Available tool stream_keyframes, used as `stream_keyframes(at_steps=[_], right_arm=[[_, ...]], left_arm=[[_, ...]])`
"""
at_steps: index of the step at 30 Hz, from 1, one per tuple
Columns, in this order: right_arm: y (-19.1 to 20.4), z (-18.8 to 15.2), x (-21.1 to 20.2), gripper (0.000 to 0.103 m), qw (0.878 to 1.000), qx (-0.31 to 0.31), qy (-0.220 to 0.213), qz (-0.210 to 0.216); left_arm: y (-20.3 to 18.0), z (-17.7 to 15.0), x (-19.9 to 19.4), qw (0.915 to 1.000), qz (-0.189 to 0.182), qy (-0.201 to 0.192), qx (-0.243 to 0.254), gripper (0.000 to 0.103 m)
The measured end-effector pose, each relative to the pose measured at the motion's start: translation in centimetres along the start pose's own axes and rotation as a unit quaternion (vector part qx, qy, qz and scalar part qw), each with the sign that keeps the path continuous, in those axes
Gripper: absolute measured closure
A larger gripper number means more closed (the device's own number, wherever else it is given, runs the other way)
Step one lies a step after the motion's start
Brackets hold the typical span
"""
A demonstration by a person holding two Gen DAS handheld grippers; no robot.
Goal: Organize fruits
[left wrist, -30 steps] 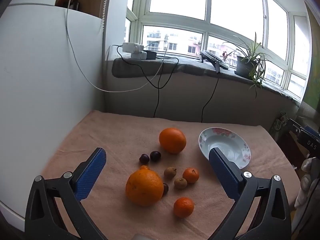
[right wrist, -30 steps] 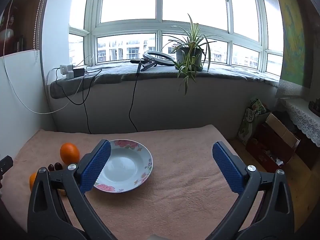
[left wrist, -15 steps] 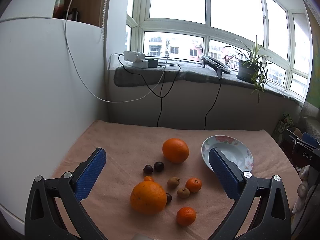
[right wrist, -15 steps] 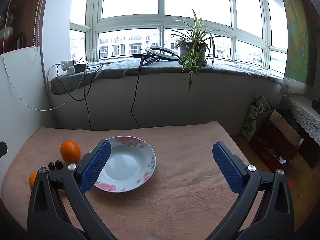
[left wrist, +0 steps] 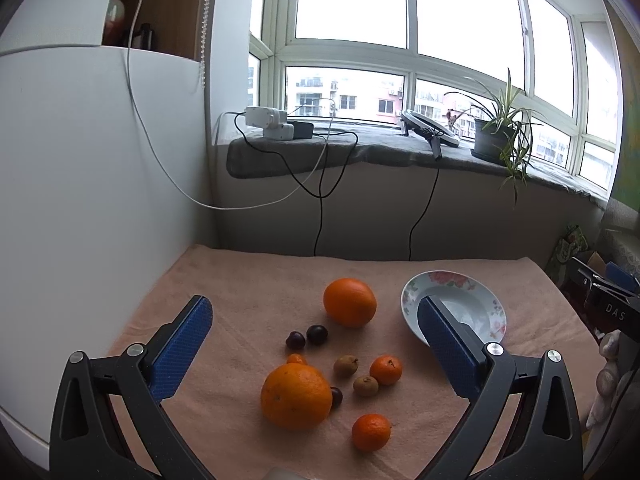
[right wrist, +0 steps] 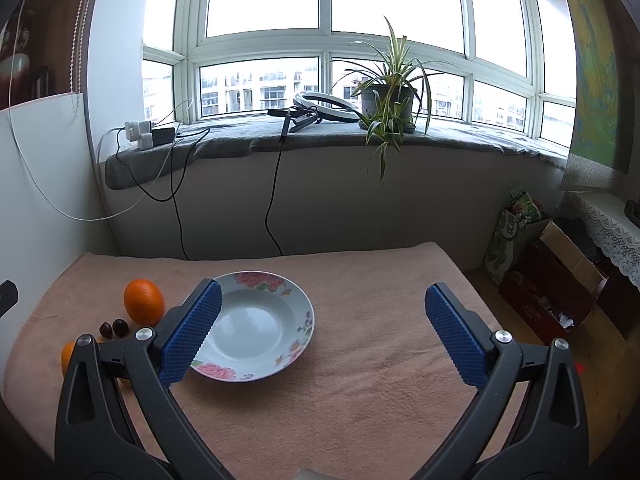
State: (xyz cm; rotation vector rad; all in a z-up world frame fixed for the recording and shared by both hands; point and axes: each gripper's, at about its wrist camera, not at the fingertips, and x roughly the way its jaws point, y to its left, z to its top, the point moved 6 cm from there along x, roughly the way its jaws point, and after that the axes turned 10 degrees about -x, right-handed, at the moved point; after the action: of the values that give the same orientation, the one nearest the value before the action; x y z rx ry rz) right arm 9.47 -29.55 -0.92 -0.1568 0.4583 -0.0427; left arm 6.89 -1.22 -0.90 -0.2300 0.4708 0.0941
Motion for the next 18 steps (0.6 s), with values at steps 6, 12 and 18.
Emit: stream_keyframes(at_steps=[6, 12, 18], right_arm=[[0.01, -0.03, 0.02, 0.000, 1.000, -0.001, 0.002, 0.001], [0.14, -0.02, 0.06, 0.000, 1.000, -0.002, 0.004, 0.004], [0.18, -0.04, 0.06, 0.000, 1.000, -0.002, 0.003, 0.004]], left_arm=[[-0.05, 0.07, -0.03, 1.0000, 0.000, -0.001, 0.000, 0.001], [-0.22, 0.19, -0.05, 1.0000, -0.001, -0.001, 0.001, 0.001], [-0.33, 0.18, -0.13, 1.0000, -0.001, -0.002, 0.002, 0.001]])
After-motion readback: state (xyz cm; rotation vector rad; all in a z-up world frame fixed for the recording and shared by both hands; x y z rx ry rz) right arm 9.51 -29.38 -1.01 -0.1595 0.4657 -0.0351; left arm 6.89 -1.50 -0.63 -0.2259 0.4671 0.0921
